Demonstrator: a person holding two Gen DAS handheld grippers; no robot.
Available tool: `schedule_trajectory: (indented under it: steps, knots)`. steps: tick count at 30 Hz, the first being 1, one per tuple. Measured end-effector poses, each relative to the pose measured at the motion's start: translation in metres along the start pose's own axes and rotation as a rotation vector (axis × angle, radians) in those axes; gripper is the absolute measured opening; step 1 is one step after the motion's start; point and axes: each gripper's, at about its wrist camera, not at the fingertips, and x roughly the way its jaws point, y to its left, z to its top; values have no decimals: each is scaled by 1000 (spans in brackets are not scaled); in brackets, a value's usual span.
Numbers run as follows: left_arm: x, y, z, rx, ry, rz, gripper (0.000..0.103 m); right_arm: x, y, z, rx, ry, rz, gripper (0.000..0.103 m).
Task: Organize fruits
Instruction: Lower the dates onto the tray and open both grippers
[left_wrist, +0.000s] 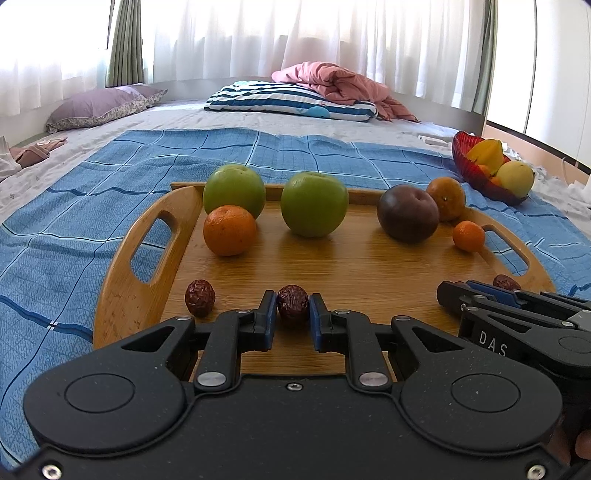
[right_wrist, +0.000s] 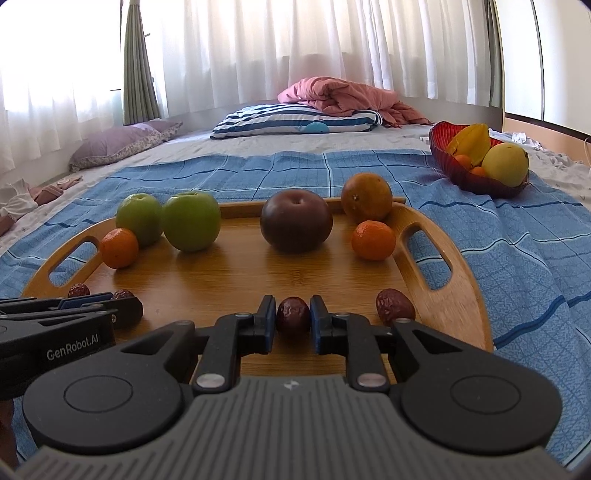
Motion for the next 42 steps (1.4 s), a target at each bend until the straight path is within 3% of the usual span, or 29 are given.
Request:
schedule_trajectory:
  steps: [17, 19, 21, 28, 30, 35, 42]
  knots:
    - [1, -1, 0, 11, -1, 7, 19, -2, -1, 0, 10, -7, 6, 26]
    - [2, -1, 0, 10, 0, 1, 21, -2, -3, 0, 20, -7, 11, 27]
    - [0, -1, 0, 7, 3, 0, 32, -3, -6, 0, 36, -9, 12, 34]
    - [-4, -1, 0, 23, 5, -13, 44, -4, -12, 1, 65, -19, 19, 41]
    - [-6, 0, 0, 20, 4, -16, 49, -7, -10, 1, 57, -31, 17, 47]
    - [-12, 2, 1, 18, 2, -22, 50, -15, -5, 3, 30, -66, 13, 54]
    - [-27, 5, 5, 23, -23, -27, 63, -24, -2, 4, 2, -85, 1, 57]
